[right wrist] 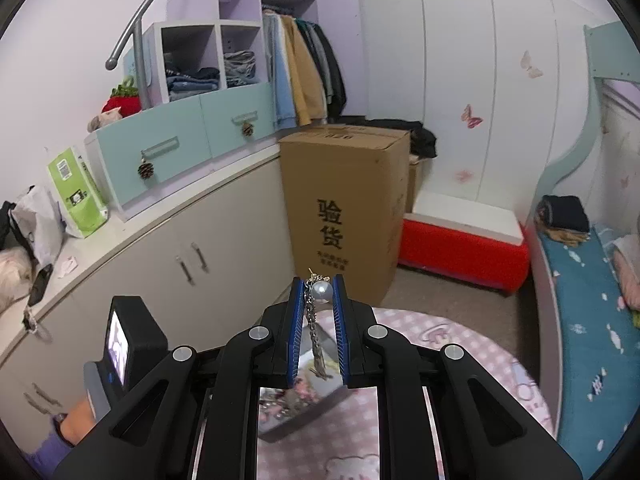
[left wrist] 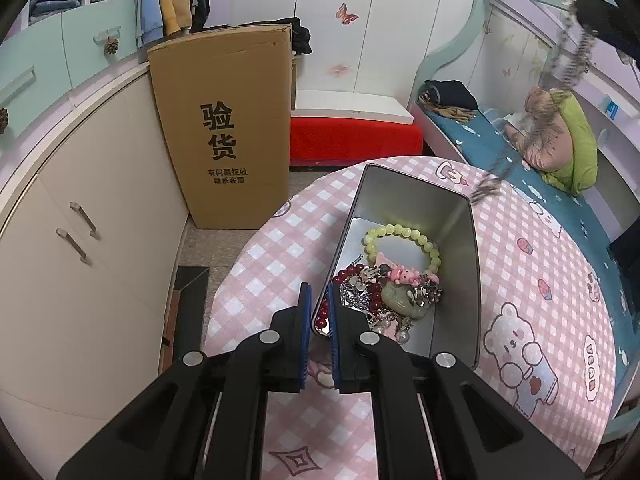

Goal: Organize jewelry

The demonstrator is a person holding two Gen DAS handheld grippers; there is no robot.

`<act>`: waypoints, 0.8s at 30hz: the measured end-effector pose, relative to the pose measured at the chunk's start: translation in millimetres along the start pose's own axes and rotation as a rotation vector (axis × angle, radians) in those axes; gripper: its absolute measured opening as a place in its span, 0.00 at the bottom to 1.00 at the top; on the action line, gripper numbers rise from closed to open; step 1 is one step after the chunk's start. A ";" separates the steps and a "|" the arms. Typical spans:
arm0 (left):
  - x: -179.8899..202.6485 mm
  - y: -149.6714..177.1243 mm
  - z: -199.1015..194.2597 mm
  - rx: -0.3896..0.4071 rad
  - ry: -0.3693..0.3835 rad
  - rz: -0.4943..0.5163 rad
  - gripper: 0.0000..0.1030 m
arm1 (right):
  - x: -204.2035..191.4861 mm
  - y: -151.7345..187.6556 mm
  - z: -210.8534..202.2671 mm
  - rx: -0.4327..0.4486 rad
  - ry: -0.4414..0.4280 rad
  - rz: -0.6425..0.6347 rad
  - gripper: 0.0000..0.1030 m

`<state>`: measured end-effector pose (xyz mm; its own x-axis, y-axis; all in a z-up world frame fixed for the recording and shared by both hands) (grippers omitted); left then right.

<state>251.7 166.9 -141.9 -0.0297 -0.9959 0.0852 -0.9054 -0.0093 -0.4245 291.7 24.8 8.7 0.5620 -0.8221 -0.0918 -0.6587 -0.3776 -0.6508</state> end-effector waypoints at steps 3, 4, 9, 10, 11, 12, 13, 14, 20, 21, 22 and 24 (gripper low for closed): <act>0.1 -0.2 0.2 0.000 0.002 -0.003 0.07 | -7.1 5.0 27.0 -0.067 -0.018 -0.006 0.15; 0.3 -0.3 0.5 0.000 0.002 -0.002 0.07 | -9.2 9.8 40.2 -0.097 -0.022 -0.007 0.15; 0.5 -0.4 1.1 0.000 0.000 -0.002 0.07 | -17.3 30.6 92.9 -0.217 -0.027 0.003 0.15; 1.0 -0.5 1.3 0.000 -0.003 0.000 0.07 | -18.9 33.6 98.3 -0.228 -0.026 0.005 0.15; 0.8 -0.4 1.2 -0.001 -0.003 0.000 0.07 | -19.2 37.4 103.5 -0.239 -0.025 0.008 0.15; 0.7 -0.5 1.5 -0.001 -0.002 -0.001 0.07 | -19.7 40.5 109.9 -0.255 -0.021 0.013 0.15; 0.6 -0.5 1.5 -0.001 -0.003 0.000 0.07 | -20.5 43.0 114.6 -0.265 -0.017 0.014 0.15; 0.5 -0.4 1.5 -0.001 -0.003 0.000 0.07 | -20.6 44.7 118.7 -0.273 -0.012 0.015 0.15; 0.6 0.1 1.9 -0.003 -0.005 -0.001 0.07 | -16.2 53.8 133.3 -0.321 0.003 0.036 0.17; 0.9 0.1 2.0 -0.004 -0.005 -0.001 0.07 | -15.6 54.5 132.6 -0.321 0.009 0.038 0.17; 0.8 0.0 2.1 -0.005 -0.005 -0.002 0.07 | -14.8 54.5 132.2 -0.323 0.013 0.036 0.17; 1.2 0.0 2.2 -0.006 -0.010 0.001 0.07 | -14.4 55.9 129.8 -0.331 0.013 0.037 0.17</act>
Point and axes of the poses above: each gripper's, at about its wrist camera, not at the fingertips, and z roughly the way its jaws point, x to its right, y to its underside, the point moved 2 cm from there along z, roughly the way its jaws point, and after that the axes turned 14 degrees about -x, right-handed, at the moved point
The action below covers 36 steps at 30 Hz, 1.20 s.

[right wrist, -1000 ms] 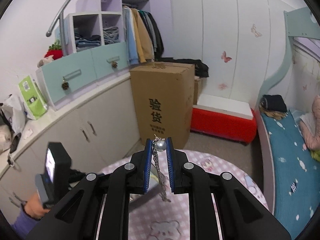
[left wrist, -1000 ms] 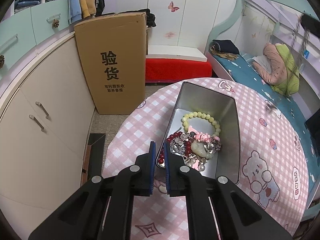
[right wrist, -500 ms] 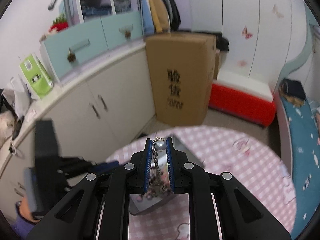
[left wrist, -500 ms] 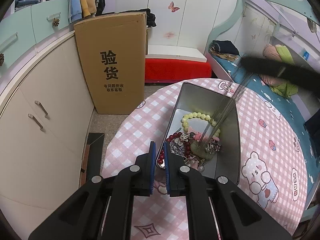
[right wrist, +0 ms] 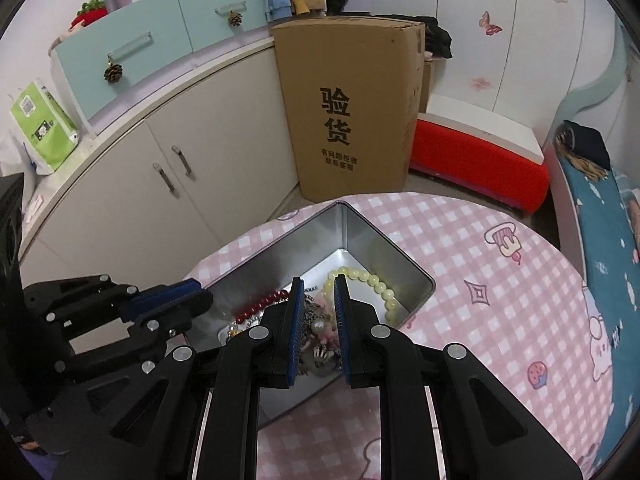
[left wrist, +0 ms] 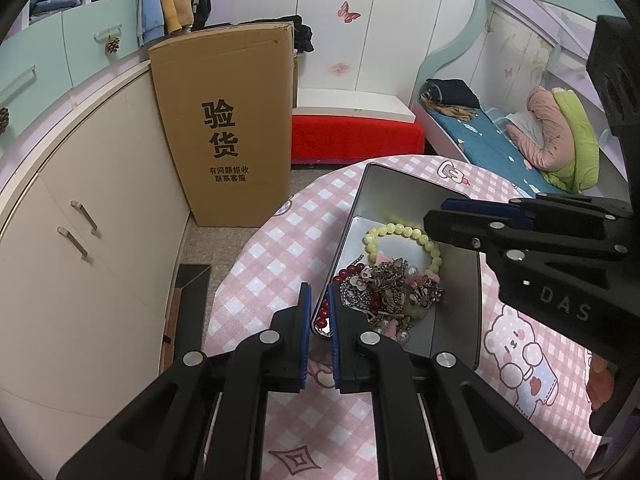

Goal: Organize jewelry

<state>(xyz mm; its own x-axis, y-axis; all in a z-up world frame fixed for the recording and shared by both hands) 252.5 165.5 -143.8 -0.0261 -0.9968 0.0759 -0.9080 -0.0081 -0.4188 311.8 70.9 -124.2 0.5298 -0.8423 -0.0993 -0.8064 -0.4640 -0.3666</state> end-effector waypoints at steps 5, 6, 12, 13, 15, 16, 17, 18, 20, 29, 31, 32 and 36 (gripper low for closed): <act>2.5 0.2 -7.9 0.015 -0.002 -0.005 0.08 | -1.3 7.2 -9.8 -0.001 0.004 -0.011 0.17; 3.5 -0.5 -10.4 0.018 0.002 -0.006 0.08 | -1.2 8.3 -12.0 0.002 0.003 -0.010 0.17; 14.8 -1.2 -37.1 0.064 -0.028 -0.018 0.36 | 5.1 21.6 -42.1 0.065 0.031 0.021 0.61; 15.9 -1.1 -42.6 0.075 -0.037 -0.027 0.47 | 7.4 26.0 -51.3 0.085 0.036 0.027 0.61; 20.7 0.5 -55.2 0.112 -0.044 -0.041 0.60 | 12.2 35.9 -68.4 0.112 0.022 0.044 0.61; 25.0 2.5 -63.5 0.134 -0.051 -0.049 0.66 | 14.0 41.3 -77.1 0.130 0.031 0.052 0.62; 28.5 3.5 -69.6 0.150 -0.056 -0.054 0.68 | 15.3 44.8 -84.2 0.144 0.043 0.060 0.66; 32.4 4.8 -77.6 0.166 -0.057 -0.059 0.72 | 16.6 50.6 -92.3 0.161 0.057 0.071 0.69; 39.4 7.7 -88.5 0.181 -0.061 -0.078 0.78 | 20.1 66.0 -113.0 0.212 0.084 0.099 0.71; 92.5 47.4 -142.7 0.300 -0.032 -0.058 0.88 | 23.2 139.8 -189.8 0.371 0.156 0.150 0.82; 104.5 60.9 -156.4 0.333 -0.025 -0.051 0.89 | 22.5 156.5 -201.6 0.392 0.179 0.154 0.83; 109.9 67.7 -162.9 0.347 -0.020 -0.050 0.89 | 21.9 165.2 -207.1 0.407 0.189 0.158 0.83; 124.5 90.7 -181.1 0.396 -0.031 -0.047 0.90 | 17.3 199.7 -224.3 0.459 0.244 0.183 0.84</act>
Point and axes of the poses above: each gripper's, at about its wrist camera, not at the fingertips, and z roughly the way its jaws point, x to its right, y to its underside, the point moved 2 cm from there along z, roughly the way its jaws point, and after that the axes turned 14 degrees about -x, right-handed, at the moved point
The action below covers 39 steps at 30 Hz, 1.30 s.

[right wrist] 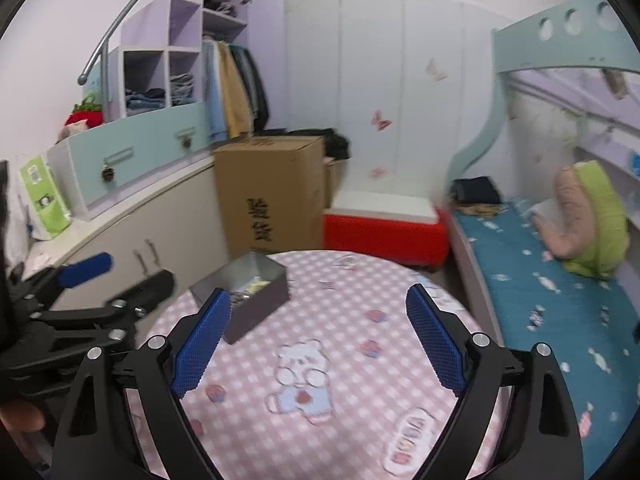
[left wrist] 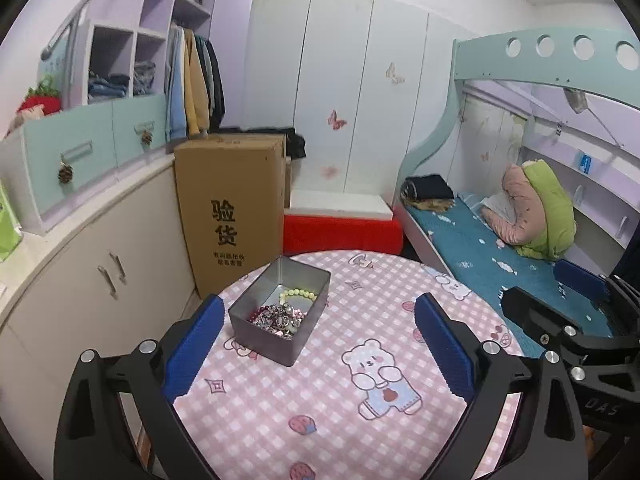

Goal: Organize jewelry

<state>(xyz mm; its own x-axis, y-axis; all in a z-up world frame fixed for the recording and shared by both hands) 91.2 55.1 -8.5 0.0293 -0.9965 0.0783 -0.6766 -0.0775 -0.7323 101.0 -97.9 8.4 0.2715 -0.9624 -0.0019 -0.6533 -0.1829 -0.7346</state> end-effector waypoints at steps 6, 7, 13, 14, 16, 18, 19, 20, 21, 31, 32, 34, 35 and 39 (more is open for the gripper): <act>12.3 19.3 -33.7 0.067 -0.063 -0.009 0.91 | -0.9 21.2 -32.2 0.054 0.021 -0.006 0.84; 13.2 23.1 -39.7 0.080 -0.074 -0.014 0.91 | -1.8 23.5 -36.7 0.062 0.024 -0.009 0.84; 20.5 38.4 -69.2 0.150 -0.099 -0.009 0.91 | -4.7 38.5 -65.5 0.133 0.039 -0.007 0.85; 23.2 39.7 -73.3 0.163 -0.112 0.000 0.91 | -4.2 40.4 -68.7 0.139 0.041 -0.008 0.85; 28.8 43.6 -82.2 0.202 -0.139 0.015 0.91 | -3.7 43.6 -74.1 0.154 0.041 -0.007 0.85; 32.6 46.5 -88.2 0.225 -0.146 0.019 0.91 | -1.5 46.1 -79.4 0.166 0.037 -0.001 0.85; 33.7 47.8 -89.8 0.232 -0.146 0.022 0.91 | -0.9 47.4 -81.1 0.171 0.038 0.001 0.85; 34.2 48.5 -91.7 0.238 -0.144 0.026 0.91 | -0.9 48.5 -82.9 0.175 0.040 0.000 0.85; 35.7 49.1 -93.5 0.245 -0.141 0.031 0.91 | -0.9 49.5 -84.4 0.178 0.044 0.000 0.85; 42.5 51.4 -96.8 0.268 -0.130 0.050 0.91 | 2.7 53.3 -90.0 0.193 0.070 0.004 0.85; 42.8 51.3 -96.1 0.266 -0.130 0.050 0.91 | 2.8 53.6 -89.7 0.193 0.071 0.005 0.85; 43.1 52.1 -96.2 0.269 -0.131 0.051 0.91 | 3.1 53.5 -88.8 0.192 0.067 0.007 0.85; 43.3 52.3 -96.0 0.270 -0.133 0.052 0.91 | 4.6 54.1 -89.0 0.191 0.066 0.006 0.85; 45.1 52.5 -94.7 0.271 -0.136 0.058 0.91 | 4.6 54.3 -88.8 0.190 0.066 0.006 0.85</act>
Point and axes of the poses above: each gripper's, at about its wrist camera, not at the fingertips, and z roughly the way its jaws point, x to its right, y to its underside, the point moved 2 cm from there along z, roughly the way its jaws point, and after that the axes turned 14 degrees about -x, right-handed, at the moved point
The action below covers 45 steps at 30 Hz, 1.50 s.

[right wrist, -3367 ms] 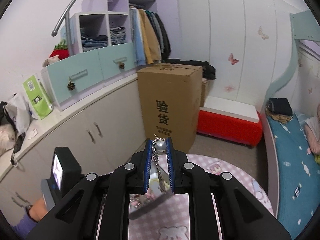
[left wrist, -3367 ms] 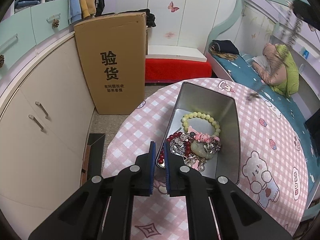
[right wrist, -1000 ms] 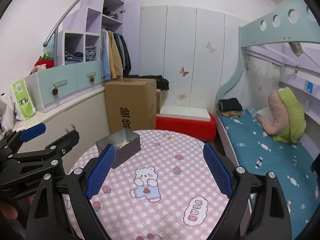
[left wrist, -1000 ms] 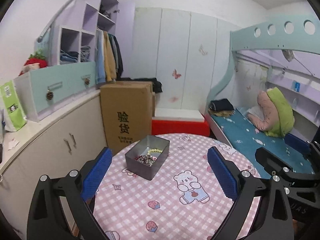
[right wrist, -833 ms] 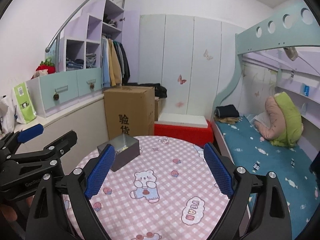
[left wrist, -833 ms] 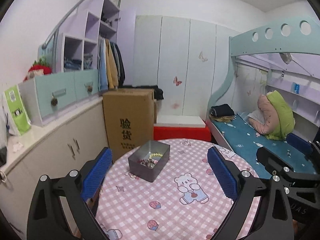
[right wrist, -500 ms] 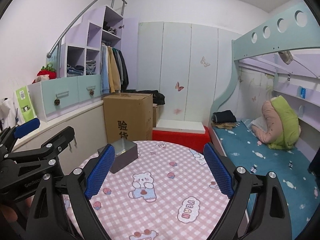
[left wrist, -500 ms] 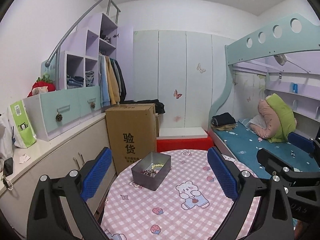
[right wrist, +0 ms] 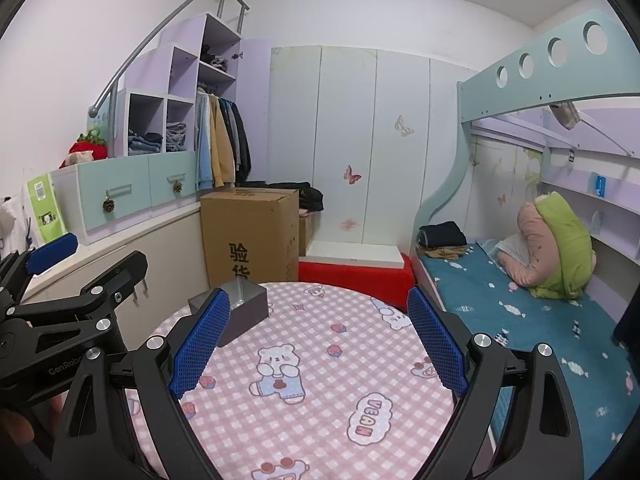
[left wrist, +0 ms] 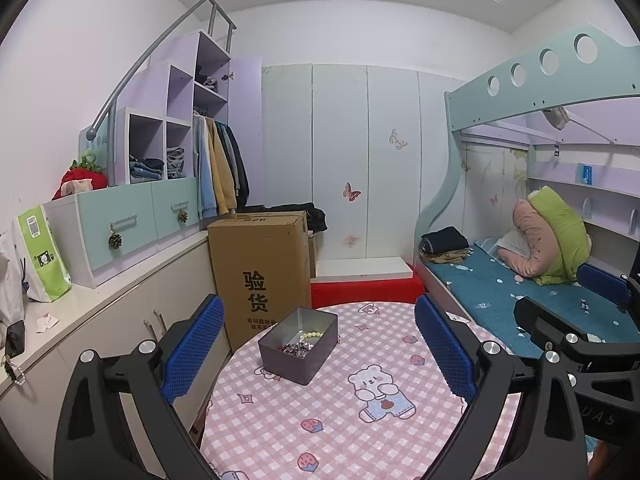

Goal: Organize jewelry

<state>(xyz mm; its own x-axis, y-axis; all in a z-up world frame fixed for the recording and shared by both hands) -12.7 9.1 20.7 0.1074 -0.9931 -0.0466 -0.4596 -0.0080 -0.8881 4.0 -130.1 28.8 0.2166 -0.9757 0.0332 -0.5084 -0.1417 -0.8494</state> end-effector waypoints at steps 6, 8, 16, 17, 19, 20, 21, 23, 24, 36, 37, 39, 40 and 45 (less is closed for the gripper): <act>0.2 0.1 0.1 -0.002 -0.001 -0.001 0.91 | -0.5 0.3 1.3 -0.002 -0.001 0.001 0.85; 0.0 0.0 0.0 -0.002 -0.001 0.000 0.91 | -0.6 0.5 0.9 -0.001 0.000 0.001 0.85; 0.9 0.3 0.0 0.000 0.001 -0.001 0.91 | 0.0 0.7 1.6 -0.001 0.003 0.001 0.85; 1.2 0.4 0.8 0.000 0.003 0.000 0.91 | 0.5 1.2 2.6 -0.002 0.004 0.001 0.85; 1.4 0.7 0.9 0.003 0.005 0.001 0.91 | 1.4 2.3 3.7 -0.002 0.004 0.002 0.85; 1.8 0.4 1.3 0.004 0.006 0.002 0.91 | 1.6 2.6 4.1 -0.002 0.005 0.002 0.85; 2.2 0.2 2.0 0.006 0.006 0.004 0.91 | 1.8 2.9 4.4 -0.003 0.004 0.002 0.85; 3.0 0.6 2.9 0.013 0.004 0.009 0.91 | 1.9 2.6 4.2 -0.003 0.003 0.002 0.85; 3.6 0.7 3.0 0.019 0.001 0.013 0.91 | 2.0 2.7 4.8 -0.006 0.003 0.001 0.85; 4.2 0.7 4.7 0.023 -0.012 0.025 0.91 | 6.4 4.9 8.8 -0.014 0.002 0.004 0.85; 3.9 0.7 5.2 0.023 -0.011 0.024 0.91 | 7.3 5.9 9.9 -0.015 0.001 0.005 0.85; 3.9 0.9 5.6 0.021 -0.013 0.024 0.91 | 6.8 6.0 9.7 -0.015 0.004 0.003 0.85; 3.9 1.1 5.6 0.020 -0.014 0.025 0.91 | 7.0 5.8 9.6 -0.016 0.004 0.003 0.85; 3.6 1.8 6.8 0.021 -0.015 0.025 0.91 | 10.1 8.3 10.4 -0.016 0.003 0.004 0.85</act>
<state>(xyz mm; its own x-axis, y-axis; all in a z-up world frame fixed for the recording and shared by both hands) -7.1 6.4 15.9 0.1091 -0.9911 -0.0758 -0.4440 0.0196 -0.8958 10.7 -139.4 16.5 0.2121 -0.9767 0.0316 -0.5226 -0.1407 -0.8409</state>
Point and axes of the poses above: each gripper's, at about its wrist camera, not at the fingertips, and z roughly the way its jaws point, x to its right, y to its underside, the point moved 2 cm from there along z, roughly the way its jaws point, and after that the axes turned 14 degrees about -x, right-handed, at the moved point
